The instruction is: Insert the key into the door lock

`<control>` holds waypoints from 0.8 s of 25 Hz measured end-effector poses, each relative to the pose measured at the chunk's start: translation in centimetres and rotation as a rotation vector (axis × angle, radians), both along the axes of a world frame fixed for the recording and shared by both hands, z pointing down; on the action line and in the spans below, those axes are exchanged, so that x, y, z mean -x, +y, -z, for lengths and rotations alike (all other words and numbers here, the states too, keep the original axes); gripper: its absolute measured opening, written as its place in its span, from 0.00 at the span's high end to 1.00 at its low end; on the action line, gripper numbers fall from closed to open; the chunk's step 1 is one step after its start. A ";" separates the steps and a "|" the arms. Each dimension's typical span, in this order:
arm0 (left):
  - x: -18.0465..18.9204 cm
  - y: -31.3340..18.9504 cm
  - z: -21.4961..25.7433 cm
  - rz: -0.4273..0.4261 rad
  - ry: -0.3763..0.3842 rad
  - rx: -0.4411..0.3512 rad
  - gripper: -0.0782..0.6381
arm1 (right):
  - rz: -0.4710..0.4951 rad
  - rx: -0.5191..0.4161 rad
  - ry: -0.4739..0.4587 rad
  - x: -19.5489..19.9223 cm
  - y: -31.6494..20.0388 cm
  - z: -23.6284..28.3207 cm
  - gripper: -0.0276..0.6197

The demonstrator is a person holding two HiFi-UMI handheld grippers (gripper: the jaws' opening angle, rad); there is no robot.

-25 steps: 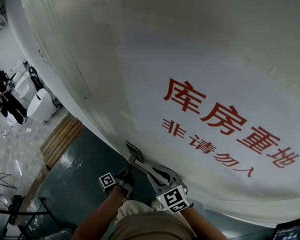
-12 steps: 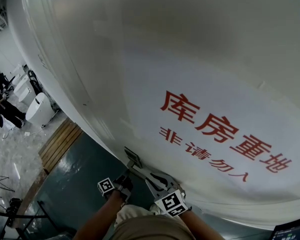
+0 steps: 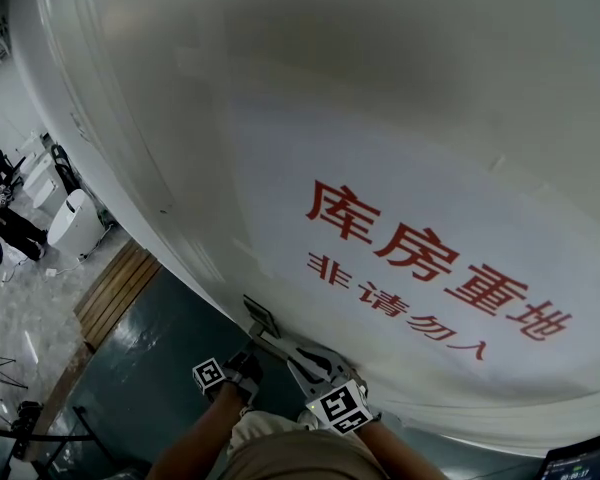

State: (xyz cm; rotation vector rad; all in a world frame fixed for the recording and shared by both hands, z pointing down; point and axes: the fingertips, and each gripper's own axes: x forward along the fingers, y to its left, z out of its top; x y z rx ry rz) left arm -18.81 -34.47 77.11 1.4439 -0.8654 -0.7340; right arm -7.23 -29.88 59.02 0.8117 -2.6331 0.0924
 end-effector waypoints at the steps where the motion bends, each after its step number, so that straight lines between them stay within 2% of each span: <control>1: 0.0 0.0 0.0 0.000 0.003 0.003 0.85 | 0.001 0.000 0.000 0.0 0.0 0.0 0.82; 20: -0.2 -0.7 0.0 0.018 -0.011 -0.007 0.85 | 0.009 0.006 0.004 0.8 0.6 0.0 0.82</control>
